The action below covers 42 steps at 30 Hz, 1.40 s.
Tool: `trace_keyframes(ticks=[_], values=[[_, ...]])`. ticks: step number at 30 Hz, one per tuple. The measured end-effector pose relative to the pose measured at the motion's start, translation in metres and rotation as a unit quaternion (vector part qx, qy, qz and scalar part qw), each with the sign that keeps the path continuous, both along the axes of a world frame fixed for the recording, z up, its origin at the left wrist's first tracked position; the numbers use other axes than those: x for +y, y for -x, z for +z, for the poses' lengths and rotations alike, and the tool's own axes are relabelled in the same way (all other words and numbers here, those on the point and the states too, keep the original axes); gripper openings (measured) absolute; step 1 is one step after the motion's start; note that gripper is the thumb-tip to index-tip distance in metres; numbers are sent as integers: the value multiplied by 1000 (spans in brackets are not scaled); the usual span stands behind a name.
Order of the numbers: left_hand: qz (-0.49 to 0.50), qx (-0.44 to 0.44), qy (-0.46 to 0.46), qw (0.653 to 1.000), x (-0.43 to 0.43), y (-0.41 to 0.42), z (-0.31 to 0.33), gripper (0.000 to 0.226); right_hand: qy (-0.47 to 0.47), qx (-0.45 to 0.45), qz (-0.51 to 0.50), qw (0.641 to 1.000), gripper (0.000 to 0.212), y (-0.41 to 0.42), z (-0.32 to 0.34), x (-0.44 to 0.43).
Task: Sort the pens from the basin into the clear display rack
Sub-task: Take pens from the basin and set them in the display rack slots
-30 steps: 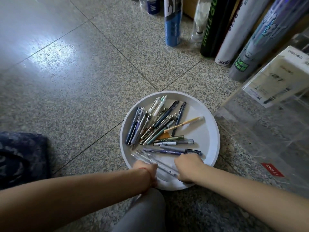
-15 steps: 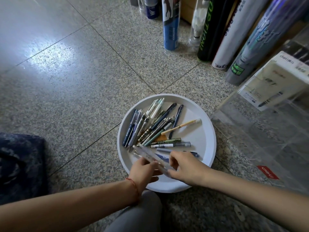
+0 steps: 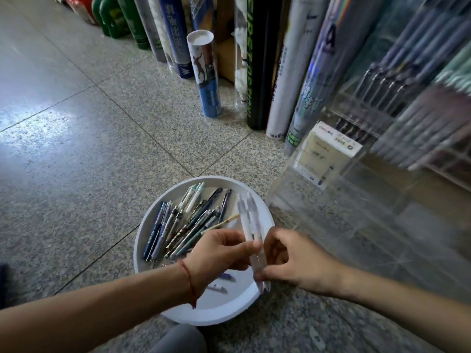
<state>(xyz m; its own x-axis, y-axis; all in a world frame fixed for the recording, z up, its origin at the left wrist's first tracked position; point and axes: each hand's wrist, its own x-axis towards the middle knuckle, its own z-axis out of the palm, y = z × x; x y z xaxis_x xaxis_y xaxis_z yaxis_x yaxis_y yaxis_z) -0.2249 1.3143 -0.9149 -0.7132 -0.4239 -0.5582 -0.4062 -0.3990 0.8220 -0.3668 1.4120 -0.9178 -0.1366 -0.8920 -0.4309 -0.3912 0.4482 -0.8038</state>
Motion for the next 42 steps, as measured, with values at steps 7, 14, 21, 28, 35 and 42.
trace_keyframes(ticks=[7,14,21,28,35,42], values=[[-20,-4,71,997,27,36,16,28,60,-7,-95,994,18,27,30,31],[-153,64,217,962,28,97,59,16,198,-83,-239,947,14,75,78,50],[-194,160,238,938,43,155,97,10,320,-40,-288,902,21,119,132,84],[-94,186,147,967,49,165,110,18,412,37,-355,838,21,152,189,102],[-66,240,80,965,63,186,135,31,477,303,-363,741,8,180,211,126],[-8,292,93,952,80,230,156,19,371,224,-365,824,8,188,168,104]])
